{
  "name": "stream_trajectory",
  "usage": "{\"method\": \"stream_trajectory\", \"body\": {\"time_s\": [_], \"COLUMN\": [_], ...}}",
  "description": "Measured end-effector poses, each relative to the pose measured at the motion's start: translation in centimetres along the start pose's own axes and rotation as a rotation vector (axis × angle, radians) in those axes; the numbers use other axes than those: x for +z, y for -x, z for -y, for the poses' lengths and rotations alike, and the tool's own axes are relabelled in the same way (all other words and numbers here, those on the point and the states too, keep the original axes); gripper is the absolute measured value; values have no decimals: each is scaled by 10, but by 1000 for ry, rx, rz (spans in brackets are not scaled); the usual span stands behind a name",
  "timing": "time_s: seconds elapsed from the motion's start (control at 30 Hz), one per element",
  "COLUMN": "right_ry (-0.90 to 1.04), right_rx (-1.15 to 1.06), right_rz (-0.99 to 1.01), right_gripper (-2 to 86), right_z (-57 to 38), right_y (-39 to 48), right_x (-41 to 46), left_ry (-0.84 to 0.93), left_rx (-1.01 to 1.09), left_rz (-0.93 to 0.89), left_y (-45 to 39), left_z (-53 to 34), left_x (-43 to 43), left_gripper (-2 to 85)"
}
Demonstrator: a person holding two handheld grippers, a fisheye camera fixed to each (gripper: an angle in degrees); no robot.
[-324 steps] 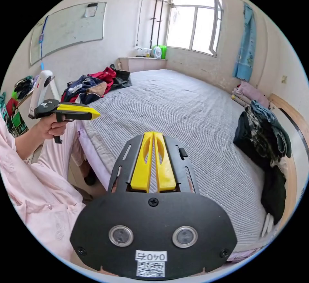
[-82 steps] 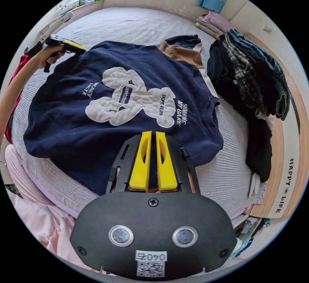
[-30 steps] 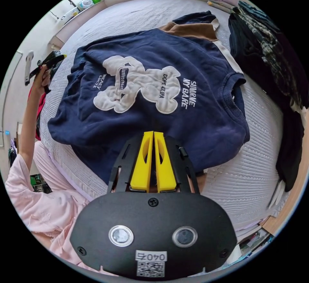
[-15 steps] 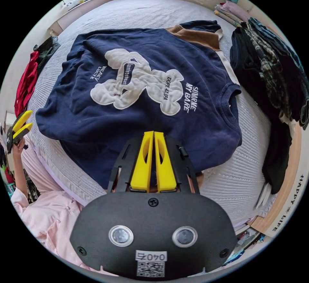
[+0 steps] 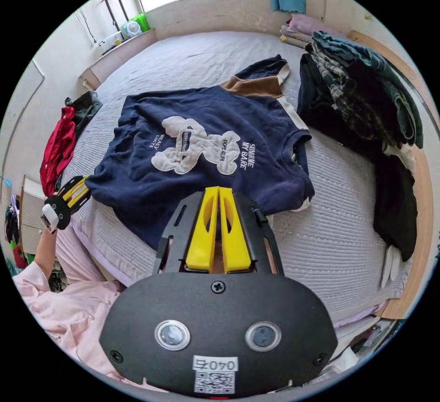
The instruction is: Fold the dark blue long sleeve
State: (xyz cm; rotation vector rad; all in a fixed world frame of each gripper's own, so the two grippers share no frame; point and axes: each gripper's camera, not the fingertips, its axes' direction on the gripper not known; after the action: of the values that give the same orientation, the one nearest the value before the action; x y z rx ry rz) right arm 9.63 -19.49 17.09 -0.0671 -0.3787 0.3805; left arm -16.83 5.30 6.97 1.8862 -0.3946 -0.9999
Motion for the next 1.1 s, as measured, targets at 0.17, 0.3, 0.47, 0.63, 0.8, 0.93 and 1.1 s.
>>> {"method": "stream_trajectory", "body": {"time_s": [0.17, 0.3, 0.47, 0.63, 0.8, 0.93, 1.1], "right_ry": [-62, 8, 86, 62, 308, 342, 301], "right_rx": [39, 54, 77, -61, -157, -290, -468], "right_rz": [-17, 47, 218, 268, 110, 2, 152], "right_gripper": [22, 69, 116, 120, 72, 36, 34], "right_z": [-89, -129, -167, -205, -204, -201, -217], "right_y": [-9, -21, -28, 12, 47, 54, 66], "right_x": [-40, -36, -35, -74, -18, -64, -175], "left_ry": [-12, 33, 51, 45, 53, 24, 29], "left_rx": [151, 265, 218, 212, 211, 272, 394], "left_rz": [144, 190, 168, 162, 160, 198, 244], "left_y": [22, -1, -19, -26, -19, 2, 38], "left_z": [-34, -48, -37, -31, -18, -20, -44], "left_x": [-24, -11, -5, -9, -10, -29, -81], "left_gripper": [-14, -15, -14, -14, -14, -14, -14]}}
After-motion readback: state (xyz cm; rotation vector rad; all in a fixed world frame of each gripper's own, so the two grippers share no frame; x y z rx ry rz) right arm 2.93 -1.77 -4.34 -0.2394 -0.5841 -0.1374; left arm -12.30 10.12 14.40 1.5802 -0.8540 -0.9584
